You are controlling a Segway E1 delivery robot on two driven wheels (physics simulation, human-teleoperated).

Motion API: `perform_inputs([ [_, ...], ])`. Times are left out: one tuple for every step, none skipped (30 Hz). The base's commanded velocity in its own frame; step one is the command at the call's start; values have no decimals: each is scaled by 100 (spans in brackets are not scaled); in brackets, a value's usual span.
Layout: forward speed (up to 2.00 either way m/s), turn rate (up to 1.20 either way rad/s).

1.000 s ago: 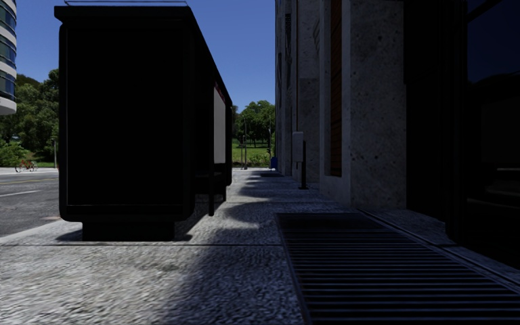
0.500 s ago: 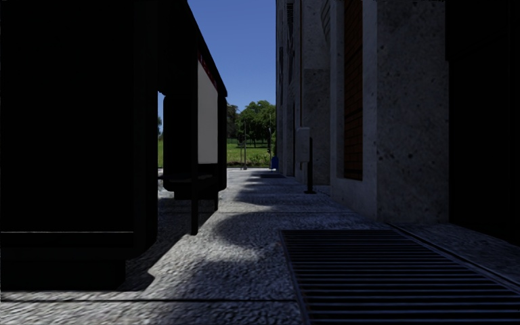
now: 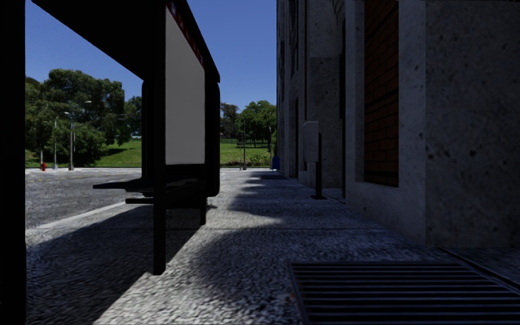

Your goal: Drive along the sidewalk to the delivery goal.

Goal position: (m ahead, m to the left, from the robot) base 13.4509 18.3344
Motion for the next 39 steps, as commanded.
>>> perform_inputs([
  [200, 0],
  [200, 0],
  [200, 0],
  [200, 0],
  [200, 0],
  [200, 0],
  [200, 0],
  [200, 0],
  [200, 0],
  [200, 0],
  [200, 0],
  [200, 0],
  [200, 0],
  [200, 0],
  [200, 0],
  [200, 0],
  [200, 0],
  [200, 0],
  [200, 0],
  [200, 0],
  [200, 0],
  [200, 0],
  [200, 0],
  [200, 0],
  [200, 0],
  [200, 0],
  [200, 0],
  [200, 0],
  [200, 0],
  [200, 0],
  [200, 0],
  [200, 0],
  [200, 0],
  [200, 0],
  [200, 0],
  [200, 0],
  [200, 0],
  [200, 0],
  [200, 0],
])
